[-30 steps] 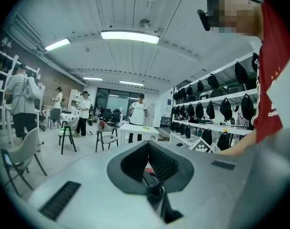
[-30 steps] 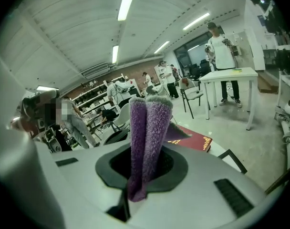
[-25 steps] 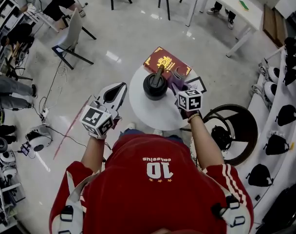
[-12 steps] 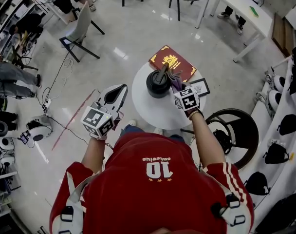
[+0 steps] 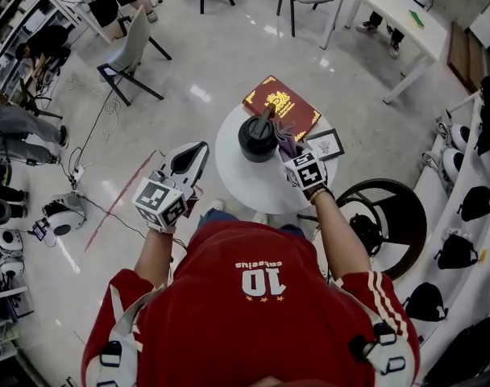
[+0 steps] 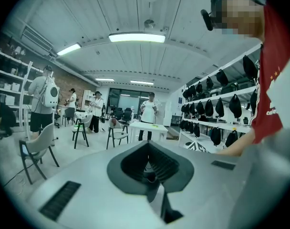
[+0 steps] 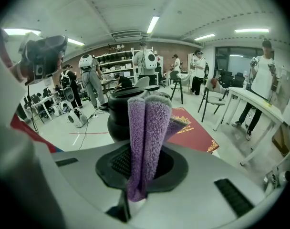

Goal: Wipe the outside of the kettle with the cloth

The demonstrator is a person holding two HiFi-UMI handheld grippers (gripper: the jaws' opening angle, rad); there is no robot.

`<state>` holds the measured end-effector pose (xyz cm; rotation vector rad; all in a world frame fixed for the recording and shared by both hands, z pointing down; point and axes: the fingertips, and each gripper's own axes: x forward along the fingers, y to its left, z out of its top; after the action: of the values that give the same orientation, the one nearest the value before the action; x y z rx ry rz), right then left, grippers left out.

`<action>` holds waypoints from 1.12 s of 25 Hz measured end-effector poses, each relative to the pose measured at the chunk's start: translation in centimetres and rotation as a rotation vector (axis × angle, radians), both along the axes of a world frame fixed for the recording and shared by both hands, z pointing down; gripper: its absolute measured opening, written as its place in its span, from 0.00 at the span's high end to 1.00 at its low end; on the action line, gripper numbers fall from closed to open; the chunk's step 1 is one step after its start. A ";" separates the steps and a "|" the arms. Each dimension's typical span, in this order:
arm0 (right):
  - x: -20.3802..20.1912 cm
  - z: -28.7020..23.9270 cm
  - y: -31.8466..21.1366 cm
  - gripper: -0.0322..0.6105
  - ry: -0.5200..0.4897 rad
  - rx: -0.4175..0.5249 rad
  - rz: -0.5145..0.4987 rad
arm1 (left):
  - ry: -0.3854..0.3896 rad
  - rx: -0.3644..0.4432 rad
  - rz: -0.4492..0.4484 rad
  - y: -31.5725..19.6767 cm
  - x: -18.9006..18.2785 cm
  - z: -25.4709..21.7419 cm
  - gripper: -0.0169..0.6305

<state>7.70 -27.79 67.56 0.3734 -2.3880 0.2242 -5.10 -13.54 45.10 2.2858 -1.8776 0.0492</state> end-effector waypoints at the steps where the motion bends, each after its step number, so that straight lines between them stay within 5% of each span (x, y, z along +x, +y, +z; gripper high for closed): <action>1: 0.1 0.0 0.2 0.88 -0.005 -0.004 0.001 | -0.001 -0.001 0.001 0.0 0.0 0.0 0.96; 28: 0.5 -1.3 7.0 0.88 -0.111 -0.059 0.090 | -0.002 -0.019 0.150 -2.4 0.3 0.1 0.96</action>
<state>8.19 -20.80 66.27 0.4519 -2.4693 0.3640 -4.84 -15.94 45.22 2.4104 -1.6952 0.0899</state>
